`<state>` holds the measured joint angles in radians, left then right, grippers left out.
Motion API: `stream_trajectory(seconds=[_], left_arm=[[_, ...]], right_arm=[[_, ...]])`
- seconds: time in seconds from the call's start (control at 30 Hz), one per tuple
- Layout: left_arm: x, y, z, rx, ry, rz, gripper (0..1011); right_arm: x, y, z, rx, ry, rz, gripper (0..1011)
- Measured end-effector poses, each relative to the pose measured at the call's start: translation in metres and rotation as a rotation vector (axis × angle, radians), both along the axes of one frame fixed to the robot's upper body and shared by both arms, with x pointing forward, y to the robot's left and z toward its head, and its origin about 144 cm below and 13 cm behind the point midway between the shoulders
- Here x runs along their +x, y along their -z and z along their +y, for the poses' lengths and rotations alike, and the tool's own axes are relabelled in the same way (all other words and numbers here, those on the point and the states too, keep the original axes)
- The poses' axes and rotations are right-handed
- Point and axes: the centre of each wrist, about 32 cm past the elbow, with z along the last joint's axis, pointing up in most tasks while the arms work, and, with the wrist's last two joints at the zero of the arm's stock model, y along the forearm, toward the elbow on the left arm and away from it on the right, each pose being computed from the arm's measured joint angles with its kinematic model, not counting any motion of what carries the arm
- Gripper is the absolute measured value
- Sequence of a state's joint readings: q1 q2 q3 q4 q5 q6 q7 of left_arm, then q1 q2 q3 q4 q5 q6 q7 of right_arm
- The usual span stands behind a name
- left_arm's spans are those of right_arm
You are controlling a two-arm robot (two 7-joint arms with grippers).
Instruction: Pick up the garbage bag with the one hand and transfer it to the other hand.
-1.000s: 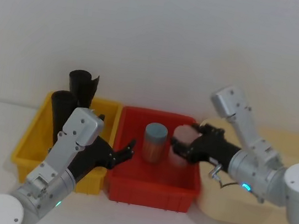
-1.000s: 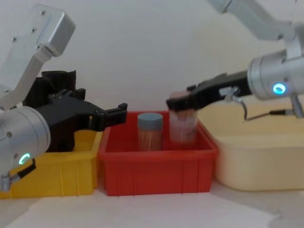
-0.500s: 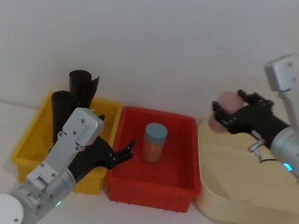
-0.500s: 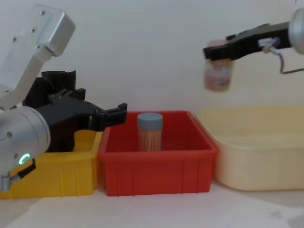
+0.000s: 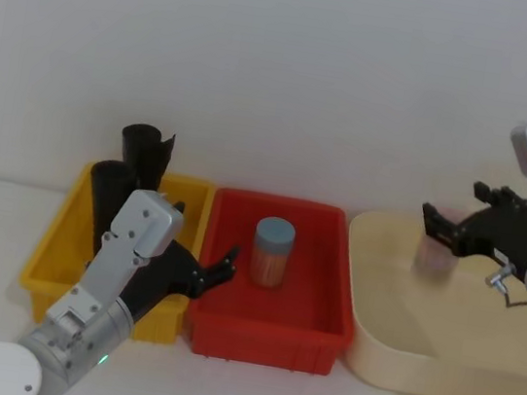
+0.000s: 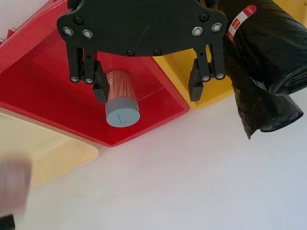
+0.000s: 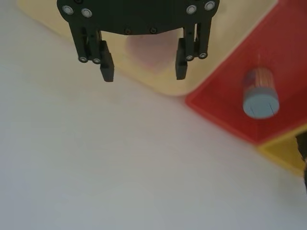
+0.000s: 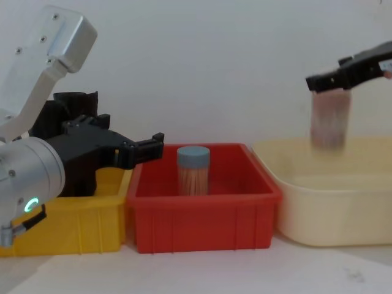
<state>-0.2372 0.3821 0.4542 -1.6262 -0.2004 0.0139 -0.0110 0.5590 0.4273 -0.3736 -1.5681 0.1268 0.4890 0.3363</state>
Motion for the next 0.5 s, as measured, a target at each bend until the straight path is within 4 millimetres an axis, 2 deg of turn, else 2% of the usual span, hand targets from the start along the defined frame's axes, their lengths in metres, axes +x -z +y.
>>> stream_trajectory(seconds=[0.03,0.3,0.5], left_arm=[[0.0,0.0,0.0,0.0,0.0,0.0,1002],[0.0,0.0,0.0,0.0,0.0,0.0,1002],[0.0,0.0,0.0,0.0,0.0,0.0,1002]], right_arm=[[0.0,0.001,-0.002,-0.007,0.004,0.01,808],[0.0,0.006,-0.009,-0.032,0.021,0.043,999],[0.0,0.008,-0.013,-0.045,0.03,0.062,999]])
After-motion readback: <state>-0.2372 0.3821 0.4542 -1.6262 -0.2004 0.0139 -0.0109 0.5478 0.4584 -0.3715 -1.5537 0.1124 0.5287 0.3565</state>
